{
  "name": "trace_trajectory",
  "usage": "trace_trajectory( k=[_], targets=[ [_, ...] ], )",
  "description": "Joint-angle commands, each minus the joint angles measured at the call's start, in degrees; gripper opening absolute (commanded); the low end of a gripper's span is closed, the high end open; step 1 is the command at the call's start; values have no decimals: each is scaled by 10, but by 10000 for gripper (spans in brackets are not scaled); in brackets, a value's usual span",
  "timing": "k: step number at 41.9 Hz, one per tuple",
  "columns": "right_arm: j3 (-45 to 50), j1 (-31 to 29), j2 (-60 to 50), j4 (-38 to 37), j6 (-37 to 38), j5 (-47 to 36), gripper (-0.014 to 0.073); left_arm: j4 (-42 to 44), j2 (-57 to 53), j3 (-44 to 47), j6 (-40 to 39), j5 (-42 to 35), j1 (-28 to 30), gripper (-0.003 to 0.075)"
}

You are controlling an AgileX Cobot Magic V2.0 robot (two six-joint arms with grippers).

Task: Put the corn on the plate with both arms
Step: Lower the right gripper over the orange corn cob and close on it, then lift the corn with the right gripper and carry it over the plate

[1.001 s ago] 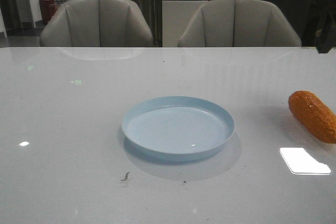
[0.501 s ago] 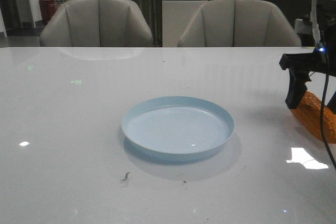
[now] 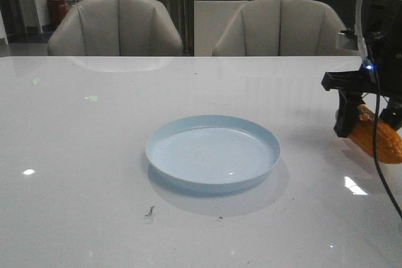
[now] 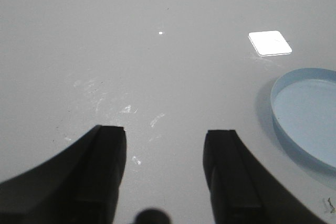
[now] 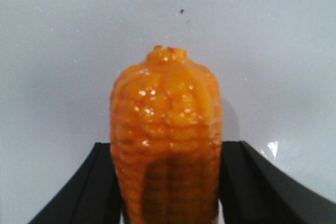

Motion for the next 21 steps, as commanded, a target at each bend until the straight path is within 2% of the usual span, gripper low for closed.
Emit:
trace_trajectory(
  k=[1, 11, 21],
  targets=[
    [-59, 10, -31, 5, -20, 32, 149, -8, -3, -17, 0, -34, -5, 407],
    [-158, 70, -31, 7, -29, 97, 149, -8, -3, -17, 0, -34, -5, 407],
    [-171, 170, -28, 7, -55, 92, 149, -8, -3, -17, 0, -33, -5, 407]
  ],
)
